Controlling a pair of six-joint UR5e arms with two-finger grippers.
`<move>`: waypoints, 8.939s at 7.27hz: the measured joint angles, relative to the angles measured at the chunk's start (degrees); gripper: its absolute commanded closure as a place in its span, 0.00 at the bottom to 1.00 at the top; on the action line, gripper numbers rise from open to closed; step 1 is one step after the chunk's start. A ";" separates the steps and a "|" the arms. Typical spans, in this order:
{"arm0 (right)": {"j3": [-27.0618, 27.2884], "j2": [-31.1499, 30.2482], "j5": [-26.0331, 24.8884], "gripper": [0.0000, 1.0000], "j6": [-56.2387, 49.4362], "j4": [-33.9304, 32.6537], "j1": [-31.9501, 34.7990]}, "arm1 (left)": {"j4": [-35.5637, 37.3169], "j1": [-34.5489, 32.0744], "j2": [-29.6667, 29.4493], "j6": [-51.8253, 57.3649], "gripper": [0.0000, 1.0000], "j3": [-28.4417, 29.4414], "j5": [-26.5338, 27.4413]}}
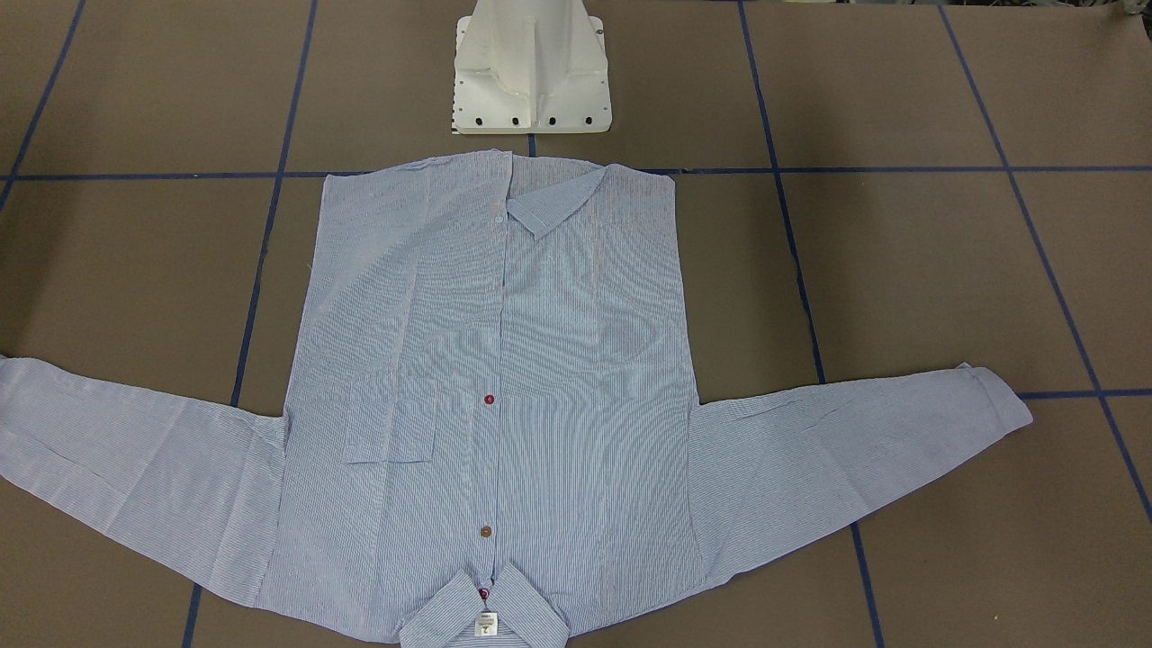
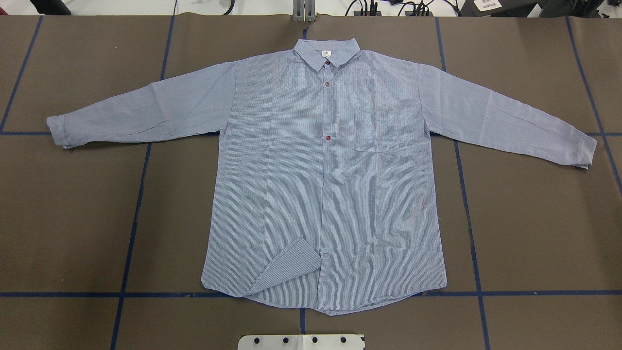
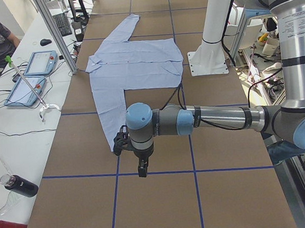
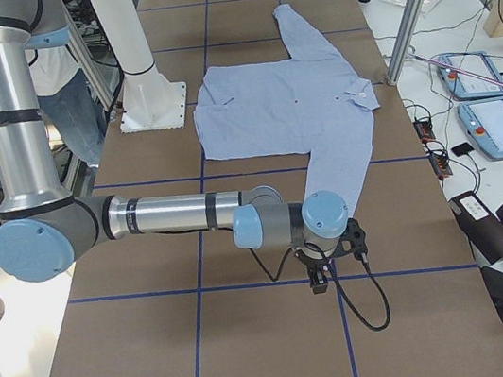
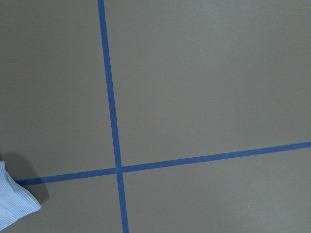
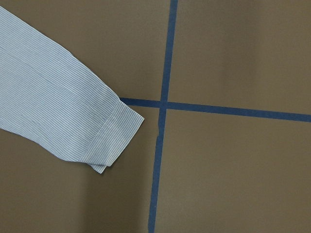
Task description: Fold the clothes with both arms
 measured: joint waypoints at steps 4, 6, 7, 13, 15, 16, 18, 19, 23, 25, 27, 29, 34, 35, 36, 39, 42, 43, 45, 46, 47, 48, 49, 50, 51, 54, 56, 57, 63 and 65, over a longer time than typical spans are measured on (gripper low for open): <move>0.63 0.15 -0.79 0.00 5.37 0.45 -0.35 | 0.14 -0.49 -0.20 -0.30 0.00 -2.69 -0.01; 0.67 0.47 -0.13 0.00 6.45 1.32 -2.19 | 0.25 -1.85 -1.28 -0.40 0.00 -6.02 -0.42; 0.72 0.74 0.44 0.00 7.17 2.67 -3.75 | -0.69 -2.02 -2.07 -0.24 0.00 -6.32 -0.63; -7.42 -1.88 -7.57 0.02 27.85 32.99 -15.41 | -4.70 -2.09 -2.20 -0.52 0.00 -6.86 -4.28; -11.62 -2.00 -6.71 0.12 32.78 41.95 -17.43 | -4.53 -2.05 -2.20 -0.59 0.00 -6.73 -4.20; -11.96 -1.51 -5.71 0.14 36.00 43.11 -18.65 | -4.51 -2.05 -2.17 -0.61 0.00 -6.61 -4.23; -12.23 -0.87 -5.09 0.20 39.67 43.41 -20.61 | -4.58 -2.04 -2.14 -0.62 0.00 -6.51 -4.10; -12.28 -0.86 -5.01 0.23 40.13 43.15 -20.97 | -4.62 -2.04 -2.16 -0.60 0.00 -6.48 -4.01; -12.66 -1.06 -5.05 0.51 40.43 42.65 -21.10 | -4.57 -2.04 -2.11 -0.61 0.00 -6.66 -3.99; -12.75 -1.07 -5.14 0.51 41.00 42.64 -21.01 | -4.56 -2.04 -2.11 -0.60 0.00 -6.78 -4.14; -12.81 -0.89 -5.25 0.52 42.06 42.41 -20.99 | -4.56 -2.04 -2.11 -0.58 0.00 -6.82 -4.19; -12.82 -0.60 -5.36 0.55 42.24 41.44 -21.05 | -4.56 -2.07 -2.11 -0.58 0.00 -6.88 -4.22; -12.90 -0.76 -5.44 0.60 42.20 40.79 -21.01 | -4.60 -2.04 -2.16 -0.55 0.00 -6.91 -4.09; -12.93 -0.85 -5.44 0.70 42.20 40.78 -21.03 | -4.63 -2.04 -2.18 -0.57 0.00 -6.91 -4.06; -12.97 -0.88 -5.44 0.87 42.20 40.78 -21.05 | -4.63 -2.04 -2.19 -0.56 0.00 -6.91 -4.05; -12.94 -0.76 -5.45 1.00 42.26 40.09 -21.05 | -4.63 -2.04 -2.34 -0.55 0.00 -6.91 -3.99; -10.77 -0.64 -4.08 1.00 42.20 39.78 -20.26 | -4.57 -2.04 -2.51 -0.56 0.00 -6.91 -3.96; -8.61 -0.79 -1.69 1.00 42.17 39.59 -18.21 | -4.56 -2.04 -2.53 -0.59 0.00 -6.91 -3.96; -5.44 -1.26 2.26 1.00 42.16 39.44 -14.93 | -4.54 -2.09 -2.60 -0.62 0.00 -6.91 -3.95; -5.31 -1.93 1.96 0.62 42.13 39.42 -14.63 | -4.51 -2.10 -2.65 -0.60 0.00 -6.91 -3.96; -6.05 -2.32 0.45 0.51 42.13 39.39 -15.34 | -4.49 -2.08 -2.69 -0.58 0.00 -6.94 -3.97; -7.39 -2.11 -1.32 0.45 42.17 39.38 -16.89 | -4.48 -2.07 -2.71 -0.60 0.00 -6.97 -4.01; -8.55 -1.78 -3.26 0.43 42.18 39.37 -18.39 | -4.48 -2.09 -2.72 -0.61 0.00 -7.02 -4.03; -9.11 -1.57 -4.87 0.40 42.17 39.37 -19.54 | -4.48 -2.12 -2.72 -0.62 0.00 -7.06 -4.04; -9.30 -1.43 -5.71 0.37 42.14 39.37 -20.15 | -4.48 -2.12 -2.72 -0.60 0.00 -7.07 -4.03; -9.85 -1.38 -6.29 0.45 42.13 39.35 -20.96 | -4.48 -2.13 -2.72 -0.57 0.00 -7.09 -4.03; -10.62 -1.27 -6.26 0.47 42.11 39.29 -21.35 | -4.48 -2.13 -2.78 -0.61 0.00 -7.09 -4.04; -10.84 -1.22 -6.24 0.48 42.13 39.26 -21.47 | -4.48 -2.13 -2.80 -0.62 0.00 -7.12 -4.04; -11.73 0.28 -6.03 0.63 42.05 37.00 -21.69 | -4.48 -2.11 -2.97 -0.62 0.00 -7.18 -4.02; -11.82 0.35 -5.98 0.63 42.02 36.69 -21.62 | -4.49 -2.13 -2.99 -0.58 0.00 -7.18 -3.97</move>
